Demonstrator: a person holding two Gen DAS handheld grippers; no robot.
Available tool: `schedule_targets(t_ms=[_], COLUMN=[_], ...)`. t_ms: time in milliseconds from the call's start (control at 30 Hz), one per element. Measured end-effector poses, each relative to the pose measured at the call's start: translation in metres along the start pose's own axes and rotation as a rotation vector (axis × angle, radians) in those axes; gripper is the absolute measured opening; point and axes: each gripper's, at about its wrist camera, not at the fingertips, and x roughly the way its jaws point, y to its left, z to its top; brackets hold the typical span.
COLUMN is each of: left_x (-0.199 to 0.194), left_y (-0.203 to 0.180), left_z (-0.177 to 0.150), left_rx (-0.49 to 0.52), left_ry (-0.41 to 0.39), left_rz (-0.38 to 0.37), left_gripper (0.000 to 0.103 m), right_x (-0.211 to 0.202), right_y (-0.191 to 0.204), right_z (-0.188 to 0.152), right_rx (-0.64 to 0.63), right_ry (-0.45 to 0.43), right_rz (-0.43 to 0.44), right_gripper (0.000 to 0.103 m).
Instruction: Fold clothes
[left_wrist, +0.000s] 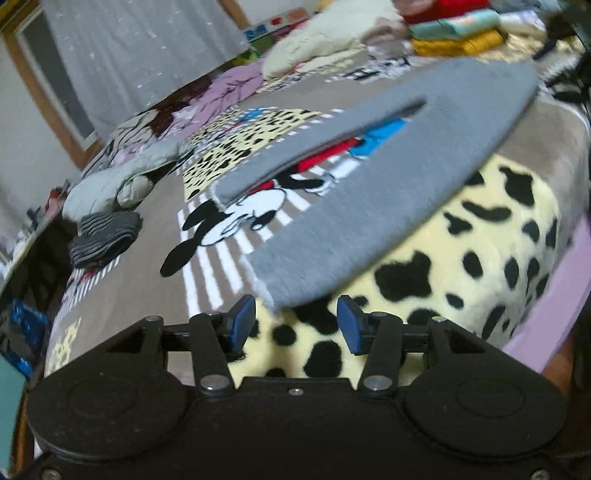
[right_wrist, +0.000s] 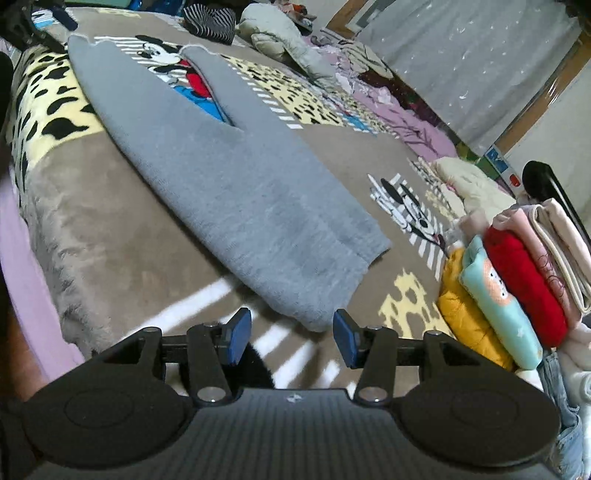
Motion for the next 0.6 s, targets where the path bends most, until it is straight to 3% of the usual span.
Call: schedule_targets(t_ms=[400, 433, 467, 600], left_x=[0.013, 0.014, 0.015, 0.016], left_y=[-0.023, -0.023, -0.023, -0.017], left_z=[0.0, -0.001, -0.001, 0.001], left_rx=[0.38, 0.4, 0.408, 0.357], left_ry=[-0.023, -0.023, -0.02, -0.024], left_rz=[0.076, 0.085, 0.089, 0.074], left_gripper=[0.047, 0.039, 0.033, 0.032], right_x=[0.015, 0.016, 0.017, 0.017], right_y=[0.014, 0.015, 0.016, 0.021], right_z=[-0.003, -0.004, -0.005, -0.008], right_rx=[-0.175, -0.182, -0.194, -0.239], right_ry=[0.011, 0.013, 0.012, -0.01], right_rz=[-0.02, -0.016, -0.014, -0.013], right_gripper=[0.051, 0.051, 0.051, 0.05])
